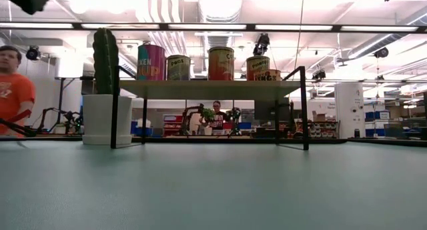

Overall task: Pick and place cans onto a shelf
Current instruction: Put the canned spaghetti sauce on the shelf

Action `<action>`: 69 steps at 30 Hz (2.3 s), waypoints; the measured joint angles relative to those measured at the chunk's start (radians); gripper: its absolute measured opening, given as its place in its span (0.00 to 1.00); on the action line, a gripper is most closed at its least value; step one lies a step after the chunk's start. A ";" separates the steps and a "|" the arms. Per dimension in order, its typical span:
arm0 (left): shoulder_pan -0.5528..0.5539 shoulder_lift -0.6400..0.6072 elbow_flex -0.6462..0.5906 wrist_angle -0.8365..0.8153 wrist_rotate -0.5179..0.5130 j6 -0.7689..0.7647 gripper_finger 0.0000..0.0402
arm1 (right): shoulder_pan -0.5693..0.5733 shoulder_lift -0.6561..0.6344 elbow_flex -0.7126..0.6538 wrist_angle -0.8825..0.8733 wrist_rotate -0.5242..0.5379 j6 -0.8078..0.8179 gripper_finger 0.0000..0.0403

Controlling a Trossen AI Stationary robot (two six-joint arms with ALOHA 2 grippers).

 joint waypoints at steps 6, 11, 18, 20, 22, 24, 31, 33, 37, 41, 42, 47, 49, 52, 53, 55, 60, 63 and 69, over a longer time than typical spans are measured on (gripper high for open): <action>-0.111 -0.001 -0.017 -0.090 -0.079 -0.185 0.62 | 0.000 0.002 0.000 -0.002 0.000 -0.006 0.14; -0.188 -0.001 -0.020 -0.173 -0.154 -0.305 0.77 | 0.000 0.002 0.000 -0.002 0.000 0.001 0.14; -0.281 -0.001 -0.065 -0.131 -0.157 -0.434 0.83 | 0.000 0.002 0.000 -0.001 0.000 0.002 0.14; -0.285 -0.001 -0.070 -0.133 -0.158 -0.447 0.83 | 0.000 0.003 0.000 -0.001 0.000 0.007 0.14; -0.284 -0.002 -0.072 -0.121 -0.161 -0.449 0.83 | 0.000 0.003 0.000 -0.001 0.000 0.013 0.14; -0.284 -0.002 -0.074 -0.102 -0.166 -0.448 0.83 | 0.000 0.003 0.000 -0.001 0.000 0.013 0.14; -0.285 -0.006 -0.078 -0.077 -0.166 -0.429 0.83 | 0.000 0.003 0.000 -0.001 0.000 0.013 0.14; -0.285 -0.008 -0.089 -0.077 -0.166 -0.432 0.83 | 0.000 0.003 0.000 -0.001 0.000 0.012 0.14; -0.285 -0.023 -0.135 -0.018 -0.166 -0.442 0.83 | 0.000 0.003 0.000 -0.001 0.000 0.012 0.14; -0.285 -0.030 -0.187 0.075 -0.166 -0.443 0.83 | 0.000 0.003 0.000 -0.001 0.000 0.017 0.14; -0.285 -0.030 -0.198 0.083 -0.166 -0.443 0.83 | 0.000 0.003 0.000 -0.001 0.000 0.017 0.14; -0.285 -0.030 -0.214 0.083 -0.166 -0.433 0.77 | 0.000 0.003 0.000 -0.001 0.000 0.017 0.14; -0.285 -0.030 -0.213 0.084 -0.166 -0.429 0.73 | 0.000 0.003 0.000 -0.001 0.000 0.017 0.14; -0.285 -0.030 -0.200 0.083 -0.165 -0.421 0.68 | 0.000 0.003 0.000 -0.001 0.000 0.017 0.14; -0.284 -0.030 -0.193 0.084 -0.166 -0.418 0.67 | 0.000 0.003 0.000 -0.001 0.000 0.018 0.14; -0.271 -0.031 -0.168 0.082 -0.168 -0.401 0.67 | 0.000 0.003 0.000 -0.001 0.000 0.019 0.14; -0.168 -0.032 -0.052 0.082 -0.274 -0.240 0.71 | 0.000 0.003 0.000 -0.001 0.006 0.024 0.14; -0.055 -0.032 0.027 0.084 -0.347 -0.094 0.71 | -0.001 0.003 0.000 -0.001 0.008 0.021 0.14; 0.191 -0.016 0.184 0.080 -0.343 0.201 0.70 | -0.001 0.003 0.000 -0.001 0.009 0.015 0.14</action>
